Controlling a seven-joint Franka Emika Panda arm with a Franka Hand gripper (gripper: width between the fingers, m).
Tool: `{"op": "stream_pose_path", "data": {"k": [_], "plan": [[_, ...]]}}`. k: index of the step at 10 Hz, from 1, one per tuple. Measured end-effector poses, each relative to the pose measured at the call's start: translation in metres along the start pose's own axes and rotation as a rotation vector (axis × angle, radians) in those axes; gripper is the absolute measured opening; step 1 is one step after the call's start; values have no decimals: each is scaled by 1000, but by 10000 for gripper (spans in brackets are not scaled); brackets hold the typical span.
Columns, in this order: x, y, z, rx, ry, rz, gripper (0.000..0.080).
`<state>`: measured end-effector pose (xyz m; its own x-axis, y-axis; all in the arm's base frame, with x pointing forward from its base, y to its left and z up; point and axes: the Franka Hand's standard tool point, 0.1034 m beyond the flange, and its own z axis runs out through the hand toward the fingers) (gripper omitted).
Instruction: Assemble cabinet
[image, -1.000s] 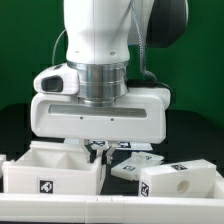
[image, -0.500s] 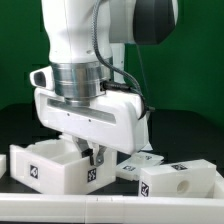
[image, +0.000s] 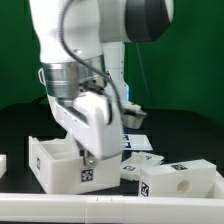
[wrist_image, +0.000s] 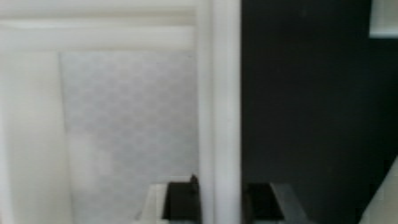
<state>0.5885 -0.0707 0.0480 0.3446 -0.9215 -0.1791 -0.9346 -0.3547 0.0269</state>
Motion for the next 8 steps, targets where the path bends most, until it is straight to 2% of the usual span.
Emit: {"op": "stream_pose_path", "data": {"k": [2, 6, 8], "plan": [[14, 3, -7, 14, -10, 239, 91], [7, -1, -4, 22, -31, 475, 91], [13, -5, -6, 24, -28, 467, 91]]}}
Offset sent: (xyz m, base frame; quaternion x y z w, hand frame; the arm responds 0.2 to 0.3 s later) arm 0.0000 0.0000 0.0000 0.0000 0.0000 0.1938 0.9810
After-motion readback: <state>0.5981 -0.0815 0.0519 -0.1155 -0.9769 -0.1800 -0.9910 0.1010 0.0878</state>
